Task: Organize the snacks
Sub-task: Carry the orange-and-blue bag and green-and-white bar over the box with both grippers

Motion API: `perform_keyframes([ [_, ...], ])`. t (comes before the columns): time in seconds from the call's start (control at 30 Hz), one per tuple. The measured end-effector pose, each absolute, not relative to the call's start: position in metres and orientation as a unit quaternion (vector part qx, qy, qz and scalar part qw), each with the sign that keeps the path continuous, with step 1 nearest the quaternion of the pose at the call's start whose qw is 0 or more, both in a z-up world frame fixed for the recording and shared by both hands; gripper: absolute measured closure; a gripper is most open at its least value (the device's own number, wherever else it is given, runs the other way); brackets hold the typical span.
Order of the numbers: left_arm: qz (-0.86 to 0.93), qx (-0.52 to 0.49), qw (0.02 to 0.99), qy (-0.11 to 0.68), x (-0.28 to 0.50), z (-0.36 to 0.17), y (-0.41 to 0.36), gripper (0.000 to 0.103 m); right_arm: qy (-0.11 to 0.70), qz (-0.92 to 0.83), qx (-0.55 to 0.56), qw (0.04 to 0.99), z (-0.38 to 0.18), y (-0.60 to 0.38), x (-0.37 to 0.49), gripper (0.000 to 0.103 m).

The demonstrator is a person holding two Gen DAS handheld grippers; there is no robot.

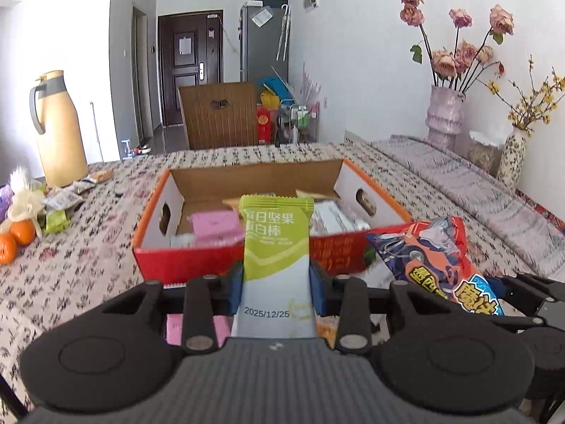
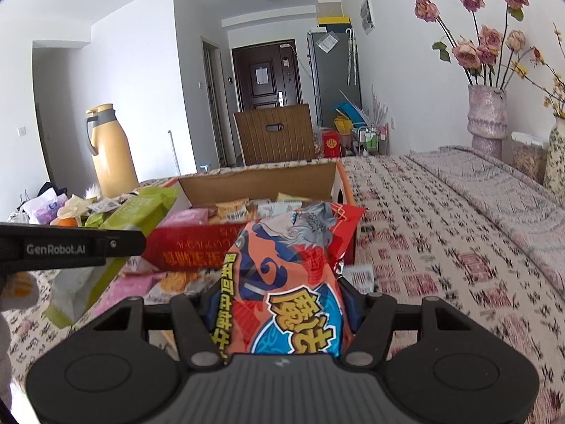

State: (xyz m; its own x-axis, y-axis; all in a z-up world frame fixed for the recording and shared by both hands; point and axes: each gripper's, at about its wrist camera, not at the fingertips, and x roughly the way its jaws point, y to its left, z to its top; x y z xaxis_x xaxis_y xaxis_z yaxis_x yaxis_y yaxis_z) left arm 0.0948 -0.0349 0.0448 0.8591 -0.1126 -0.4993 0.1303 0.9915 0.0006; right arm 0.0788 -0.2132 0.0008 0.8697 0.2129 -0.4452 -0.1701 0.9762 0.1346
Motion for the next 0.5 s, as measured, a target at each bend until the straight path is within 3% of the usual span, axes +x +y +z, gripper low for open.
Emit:
perform_keyframes([
  [0.5,-0.052,0.015,0.97,0.237,0.168,0.068,-0.034,0.065,0.209,0.098,0.042,0.972,0.029,-0.206,0.159,0.042],
])
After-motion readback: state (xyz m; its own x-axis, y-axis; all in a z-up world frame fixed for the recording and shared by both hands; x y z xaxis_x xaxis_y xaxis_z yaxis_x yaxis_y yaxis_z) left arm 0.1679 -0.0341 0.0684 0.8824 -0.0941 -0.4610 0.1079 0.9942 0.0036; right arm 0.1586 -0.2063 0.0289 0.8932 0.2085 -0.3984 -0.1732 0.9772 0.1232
